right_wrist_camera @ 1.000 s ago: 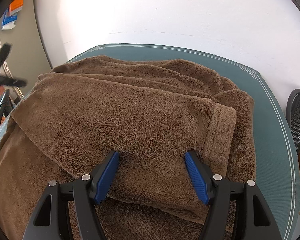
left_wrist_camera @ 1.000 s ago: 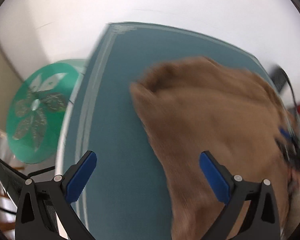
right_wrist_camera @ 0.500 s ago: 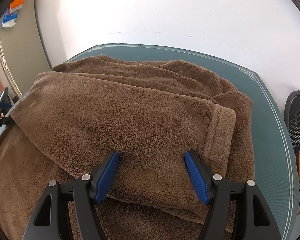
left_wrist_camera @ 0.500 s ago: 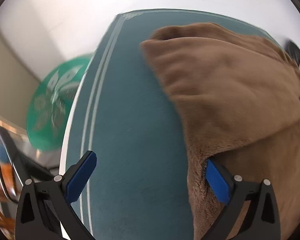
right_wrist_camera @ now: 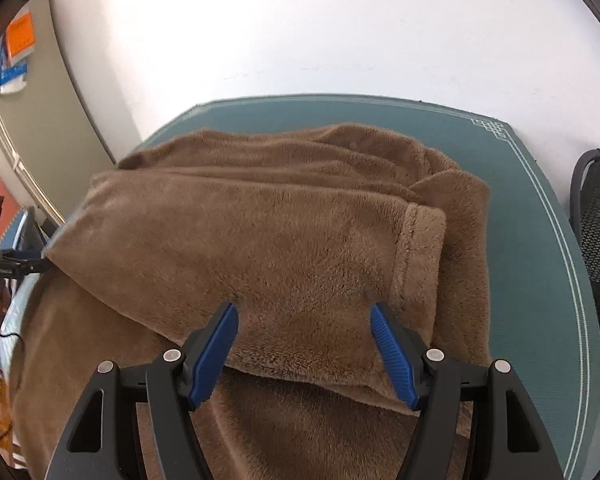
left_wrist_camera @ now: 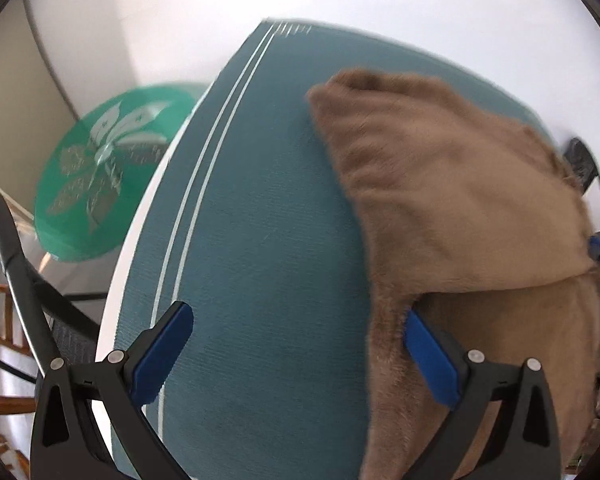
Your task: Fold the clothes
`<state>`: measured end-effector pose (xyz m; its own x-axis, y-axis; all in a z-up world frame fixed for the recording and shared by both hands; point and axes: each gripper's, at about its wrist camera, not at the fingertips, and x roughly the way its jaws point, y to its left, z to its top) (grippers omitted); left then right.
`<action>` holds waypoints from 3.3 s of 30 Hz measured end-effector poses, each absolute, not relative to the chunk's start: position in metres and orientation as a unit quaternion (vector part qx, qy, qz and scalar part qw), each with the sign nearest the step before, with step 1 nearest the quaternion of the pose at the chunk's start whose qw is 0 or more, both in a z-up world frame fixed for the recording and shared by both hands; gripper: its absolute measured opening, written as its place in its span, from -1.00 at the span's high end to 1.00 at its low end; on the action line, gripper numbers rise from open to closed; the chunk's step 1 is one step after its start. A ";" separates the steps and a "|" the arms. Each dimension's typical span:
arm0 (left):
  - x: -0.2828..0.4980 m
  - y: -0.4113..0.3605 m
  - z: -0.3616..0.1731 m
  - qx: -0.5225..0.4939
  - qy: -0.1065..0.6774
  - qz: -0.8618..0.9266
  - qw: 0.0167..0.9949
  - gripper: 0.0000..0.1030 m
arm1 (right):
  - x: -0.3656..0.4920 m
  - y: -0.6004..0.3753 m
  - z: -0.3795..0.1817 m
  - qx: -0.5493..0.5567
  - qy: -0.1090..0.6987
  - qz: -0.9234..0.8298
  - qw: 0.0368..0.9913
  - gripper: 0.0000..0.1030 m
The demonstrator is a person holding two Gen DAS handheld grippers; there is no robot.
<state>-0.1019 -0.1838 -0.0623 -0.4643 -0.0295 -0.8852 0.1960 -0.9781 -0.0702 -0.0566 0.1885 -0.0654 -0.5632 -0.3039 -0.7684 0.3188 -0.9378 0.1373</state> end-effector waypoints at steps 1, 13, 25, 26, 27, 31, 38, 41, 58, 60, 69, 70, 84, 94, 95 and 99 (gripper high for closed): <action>-0.101 -0.182 -0.057 0.509 0.085 -0.854 0.062 -1.00 | -0.057 0.192 -0.061 0.428 -0.001 -0.886 0.176 -0.37; -0.166 -0.131 -0.090 0.554 0.051 -0.831 0.016 -1.00 | -0.081 0.195 -0.083 0.447 0.002 -0.877 0.176 -0.42; -0.188 -0.127 -0.064 0.537 0.076 -0.840 -0.013 -1.00 | -0.135 0.267 -0.046 0.431 -0.078 -0.895 0.088 -0.42; -0.195 -0.124 -0.060 0.532 0.078 -0.843 -0.022 -1.00 | -0.142 0.272 -0.044 0.432 -0.077 -0.895 0.075 -0.42; -0.201 -0.121 -0.057 0.529 0.079 -0.844 -0.029 -1.00 | -0.151 0.278 -0.043 0.435 -0.080 -0.894 0.066 -0.42; -0.229 -0.111 -0.055 0.518 0.069 -0.852 -0.036 -1.00 | -0.181 0.290 -0.051 0.452 -0.126 -0.879 0.079 -0.42; -0.252 -0.116 -0.075 0.538 0.078 -0.839 -0.013 -1.00 | -0.218 0.285 -0.086 0.500 -0.089 -0.861 0.045 -0.42; -0.256 -0.115 -0.084 0.537 0.068 -0.841 -0.009 -1.00 | -0.221 0.279 -0.095 0.500 -0.010 -0.866 -0.002 -0.42; -0.222 -0.120 -0.051 0.533 0.073 -0.842 -0.046 -1.00 | -0.147 0.254 -0.036 0.435 -0.013 -0.892 0.121 -0.42; -0.209 -0.116 -0.046 0.533 0.064 -0.841 -0.064 -1.00 | -0.133 0.241 -0.035 0.448 -0.020 -0.876 0.180 -0.42; -0.177 -0.117 -0.070 0.557 0.021 -0.827 -0.070 -1.00 | -0.099 0.185 -0.090 0.503 0.064 -0.832 0.224 -0.45; -0.177 -0.116 -0.072 0.554 0.014 -0.829 -0.069 -1.00 | -0.099 0.183 -0.093 0.501 0.073 -0.834 0.221 -0.46; -0.101 -0.121 -0.030 0.542 0.015 -0.839 -0.049 -1.00 | -0.034 0.198 -0.040 0.439 0.082 -0.870 0.208 -0.50; -0.022 -0.085 -0.003 0.505 0.002 -0.860 -0.073 -1.00 | 0.099 0.240 0.009 0.358 0.086 -0.906 0.210 -0.50; -0.011 -0.082 0.001 0.500 -0.003 -0.863 -0.076 -1.00 | 0.114 0.245 0.016 0.348 0.088 -0.910 0.206 -0.50; 0.022 -0.078 0.007 0.484 -0.011 -0.871 -0.078 -1.00 | 0.172 0.265 0.042 0.303 0.099 -0.929 0.186 -0.50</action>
<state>0.0217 -0.0781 0.0071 -0.5191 0.1256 -0.8454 -0.1464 -0.9876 -0.0568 0.1719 0.2652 0.0419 -0.7468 -0.2853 -0.6007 0.4054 -0.9114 -0.0711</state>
